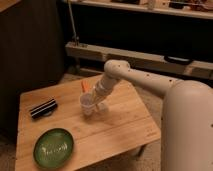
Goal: Pick up the ceramic cup
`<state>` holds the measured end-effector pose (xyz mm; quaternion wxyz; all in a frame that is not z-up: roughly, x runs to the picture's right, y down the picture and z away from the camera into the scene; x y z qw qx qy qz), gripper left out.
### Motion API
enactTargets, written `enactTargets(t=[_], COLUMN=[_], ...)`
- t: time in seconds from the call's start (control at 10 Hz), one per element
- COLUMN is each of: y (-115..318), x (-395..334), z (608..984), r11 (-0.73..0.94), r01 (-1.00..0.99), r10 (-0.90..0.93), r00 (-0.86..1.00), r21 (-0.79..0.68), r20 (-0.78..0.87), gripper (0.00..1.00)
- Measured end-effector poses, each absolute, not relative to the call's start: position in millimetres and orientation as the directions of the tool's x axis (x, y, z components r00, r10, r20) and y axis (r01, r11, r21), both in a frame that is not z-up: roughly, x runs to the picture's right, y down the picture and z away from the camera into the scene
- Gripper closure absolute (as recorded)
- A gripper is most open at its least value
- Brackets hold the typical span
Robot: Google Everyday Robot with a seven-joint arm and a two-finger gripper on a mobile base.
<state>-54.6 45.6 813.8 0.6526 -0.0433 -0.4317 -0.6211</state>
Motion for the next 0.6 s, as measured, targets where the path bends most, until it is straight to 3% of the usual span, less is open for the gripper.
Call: enactTargets(t=[0.6], y=[-20], x=[-48], z=[703], r11=[0.139], r01=[0.743], r10=[-0.825], r00=[-0.279], r21=[0.655], r20=[0.492], gripper=[1.00])
